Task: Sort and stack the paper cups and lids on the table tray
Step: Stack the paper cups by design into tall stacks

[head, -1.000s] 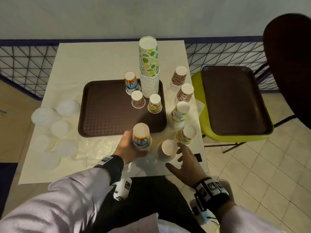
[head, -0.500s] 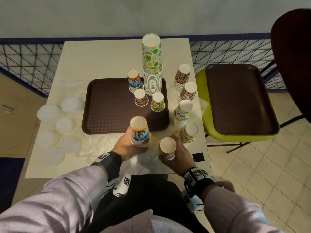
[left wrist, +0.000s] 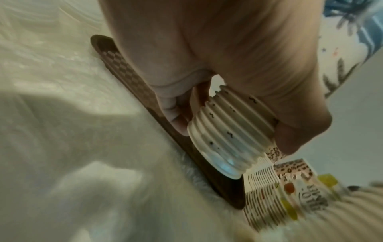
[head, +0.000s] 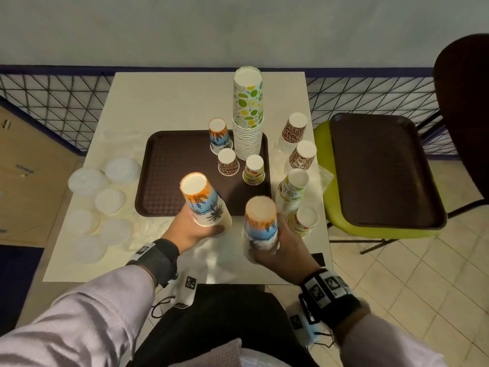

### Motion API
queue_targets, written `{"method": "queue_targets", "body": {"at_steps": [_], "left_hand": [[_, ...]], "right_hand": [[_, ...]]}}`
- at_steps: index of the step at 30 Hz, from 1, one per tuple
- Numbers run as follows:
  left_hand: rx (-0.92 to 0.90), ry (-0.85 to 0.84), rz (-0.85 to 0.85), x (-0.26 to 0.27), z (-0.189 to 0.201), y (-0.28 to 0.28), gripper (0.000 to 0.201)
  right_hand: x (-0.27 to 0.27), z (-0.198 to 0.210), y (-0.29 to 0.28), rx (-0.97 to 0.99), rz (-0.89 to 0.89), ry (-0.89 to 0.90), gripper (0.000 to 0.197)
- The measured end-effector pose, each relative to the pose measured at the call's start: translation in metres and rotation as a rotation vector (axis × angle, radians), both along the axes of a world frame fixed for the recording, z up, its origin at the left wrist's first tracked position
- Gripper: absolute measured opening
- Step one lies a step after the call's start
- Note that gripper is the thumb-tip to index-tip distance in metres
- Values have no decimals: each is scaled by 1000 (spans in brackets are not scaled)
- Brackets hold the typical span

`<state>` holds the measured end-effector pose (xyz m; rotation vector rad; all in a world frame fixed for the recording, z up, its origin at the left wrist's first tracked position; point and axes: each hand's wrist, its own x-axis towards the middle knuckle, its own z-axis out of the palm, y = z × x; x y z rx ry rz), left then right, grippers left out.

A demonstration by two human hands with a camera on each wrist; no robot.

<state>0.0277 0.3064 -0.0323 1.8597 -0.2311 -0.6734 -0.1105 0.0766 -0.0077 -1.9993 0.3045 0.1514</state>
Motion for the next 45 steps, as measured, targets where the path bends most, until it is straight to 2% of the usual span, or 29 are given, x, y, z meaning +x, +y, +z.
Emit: {"method": "queue_targets", "body": {"at_steps": [5, 8, 10, 13, 15, 19, 22, 25, 31, 37, 41, 43, 45], "left_hand": [[46, -52, 87, 16, 20, 19, 83], [55, -83, 167, 28, 32, 30, 70], [64, -118, 223, 37, 39, 38, 69], [28, -158, 288, 51, 50, 52, 87], [9, -172, 324, 60, 58, 59, 90], [17, -202, 359, 77, 66, 72, 73], [18, -226, 364, 93, 65, 81, 70], [7, -244, 351, 107, 70, 87, 70], [-29, -197, 285, 121, 70, 97, 73], [-38, -121, 300, 123, 64, 109, 76], [-26, -100, 301, 128, 63, 112, 69], [-37, -85, 284, 132, 62, 113, 75], [-52, -77, 274, 135, 62, 112, 85]], "right_hand": [[27, 48, -9, 206, -66, -53, 63], [58, 75, -6, 303, -116, -155, 53], [85, 86, 1, 346, -166, -209, 54], [130, 93, 16, 326, -239, -259, 65], [164, 95, 32, 358, -263, -310, 62], [231, 83, 60, 204, -278, -373, 75], [268, 70, 75, 36, -285, -370, 86], [290, 55, 82, -127, -269, -356, 84], [309, 18, 86, -292, -257, -341, 82], [320, -9, 87, -394, -347, -328, 79], [329, -23, 88, -439, -332, -198, 72], [332, -31, 88, -486, -300, -191, 76], [333, -37, 89, -415, -289, -162, 78]]}}
